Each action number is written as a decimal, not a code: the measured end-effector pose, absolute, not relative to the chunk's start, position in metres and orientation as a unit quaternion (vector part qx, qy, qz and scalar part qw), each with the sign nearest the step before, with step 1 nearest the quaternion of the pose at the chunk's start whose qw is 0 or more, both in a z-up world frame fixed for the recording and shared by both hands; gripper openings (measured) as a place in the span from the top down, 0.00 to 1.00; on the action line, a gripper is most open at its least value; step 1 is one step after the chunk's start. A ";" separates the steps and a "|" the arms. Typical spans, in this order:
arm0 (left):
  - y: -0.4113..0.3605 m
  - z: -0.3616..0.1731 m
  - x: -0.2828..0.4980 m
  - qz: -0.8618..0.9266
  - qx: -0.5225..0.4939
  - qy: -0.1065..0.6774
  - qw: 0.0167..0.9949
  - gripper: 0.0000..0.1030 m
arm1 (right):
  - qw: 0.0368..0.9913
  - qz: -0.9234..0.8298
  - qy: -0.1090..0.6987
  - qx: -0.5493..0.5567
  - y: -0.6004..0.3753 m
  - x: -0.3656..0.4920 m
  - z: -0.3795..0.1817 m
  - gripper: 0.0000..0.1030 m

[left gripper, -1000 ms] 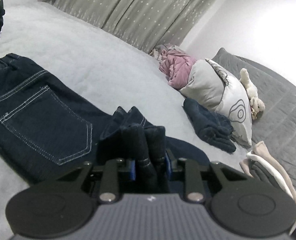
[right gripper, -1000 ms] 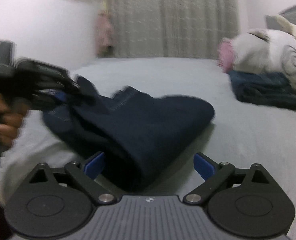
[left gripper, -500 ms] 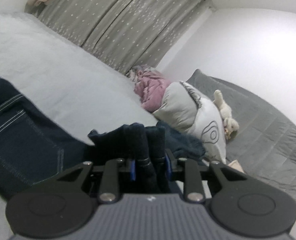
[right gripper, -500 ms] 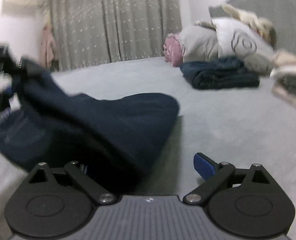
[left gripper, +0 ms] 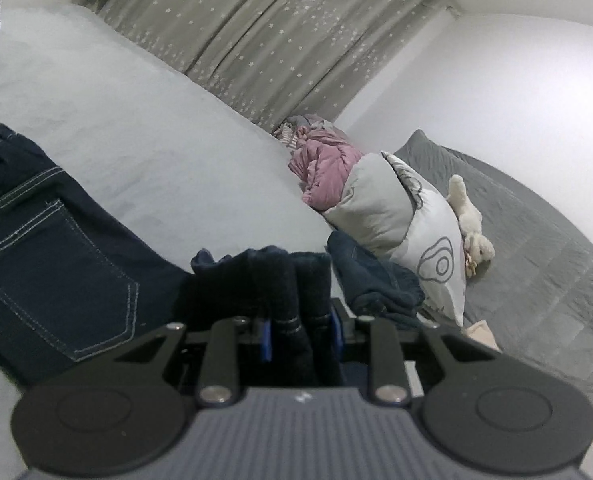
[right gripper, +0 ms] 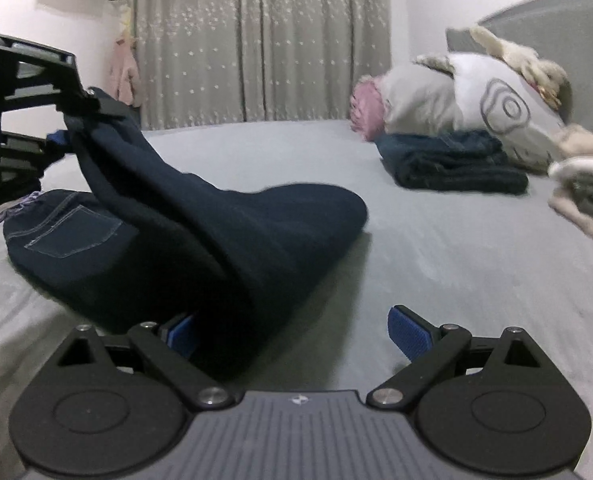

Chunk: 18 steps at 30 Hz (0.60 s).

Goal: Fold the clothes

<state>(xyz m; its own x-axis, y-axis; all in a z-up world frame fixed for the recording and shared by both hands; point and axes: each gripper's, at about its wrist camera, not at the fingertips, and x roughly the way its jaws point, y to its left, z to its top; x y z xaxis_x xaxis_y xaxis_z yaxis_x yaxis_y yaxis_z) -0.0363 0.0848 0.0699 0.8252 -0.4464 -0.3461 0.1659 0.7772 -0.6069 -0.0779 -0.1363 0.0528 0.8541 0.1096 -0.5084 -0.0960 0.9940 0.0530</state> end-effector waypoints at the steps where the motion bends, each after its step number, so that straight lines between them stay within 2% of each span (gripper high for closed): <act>1: 0.084 0.070 -0.038 -0.170 -0.281 0.242 0.913 0.77 | 0.963 0.053 0.264 0.017 -0.134 -0.072 0.052 0.07; 7: 0.089 0.063 -0.042 -0.165 -0.277 0.246 0.914 0.77 | 0.971 0.011 0.238 0.002 -0.129 -0.059 0.063 0.08; 9: 0.091 0.061 -0.042 -0.162 -0.277 0.250 0.913 0.77 | 0.968 -0.009 0.250 -0.030 -0.135 -0.063 0.061 0.08; 12: 0.085 0.053 -0.039 -0.177 -0.267 0.290 0.902 0.77 | 0.963 -0.005 0.264 -0.051 -0.154 -0.075 0.045 0.08; 14: 0.073 0.045 -0.046 -0.150 -0.217 0.307 0.915 0.77 | 0.960 -0.002 0.279 -0.034 -0.167 -0.080 0.032 0.08; 18: 0.076 0.032 -0.049 -0.123 -0.187 0.348 0.910 0.76 | 0.960 0.003 0.274 -0.063 -0.162 -0.078 0.036 0.08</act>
